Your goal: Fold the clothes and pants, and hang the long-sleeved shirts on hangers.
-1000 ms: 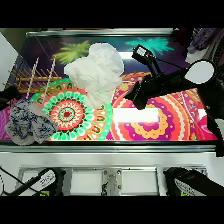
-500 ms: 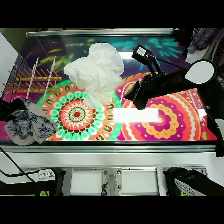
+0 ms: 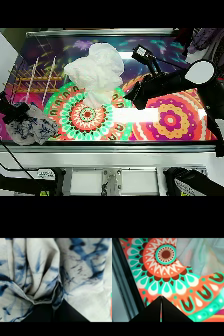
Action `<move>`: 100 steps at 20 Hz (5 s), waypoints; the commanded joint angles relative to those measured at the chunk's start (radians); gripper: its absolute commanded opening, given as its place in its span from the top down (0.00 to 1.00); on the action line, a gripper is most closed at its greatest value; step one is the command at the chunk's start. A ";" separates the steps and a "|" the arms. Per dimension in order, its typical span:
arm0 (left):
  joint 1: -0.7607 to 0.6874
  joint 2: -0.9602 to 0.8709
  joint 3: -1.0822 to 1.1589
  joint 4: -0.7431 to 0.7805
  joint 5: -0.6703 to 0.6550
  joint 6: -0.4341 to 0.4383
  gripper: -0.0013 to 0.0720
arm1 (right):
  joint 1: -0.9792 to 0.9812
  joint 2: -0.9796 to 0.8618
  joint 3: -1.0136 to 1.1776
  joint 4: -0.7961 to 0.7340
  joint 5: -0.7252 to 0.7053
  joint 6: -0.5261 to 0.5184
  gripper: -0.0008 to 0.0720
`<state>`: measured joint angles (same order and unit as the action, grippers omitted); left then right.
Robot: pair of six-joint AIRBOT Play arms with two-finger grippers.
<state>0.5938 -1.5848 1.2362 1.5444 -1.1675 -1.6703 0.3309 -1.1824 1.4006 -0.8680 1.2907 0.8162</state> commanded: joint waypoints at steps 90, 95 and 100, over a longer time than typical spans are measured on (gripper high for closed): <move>-0.679 0.687 0.468 -0.413 -0.031 0.152 0.96 | -0.336 0.314 0.120 0.010 -0.180 0.327 0.97; -0.679 0.842 0.391 -0.412 -0.023 0.148 0.96 | -0.336 0.467 0.119 -0.124 -0.121 0.526 0.97; -0.681 0.842 0.098 -0.418 -0.027 0.073 0.96 | -0.335 0.414 0.013 -0.212 0.090 0.681 0.97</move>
<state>-0.0868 -0.7452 1.4734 1.1267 -1.1965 -1.5608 -0.0040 -0.7567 1.4773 -1.0237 1.2736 1.3979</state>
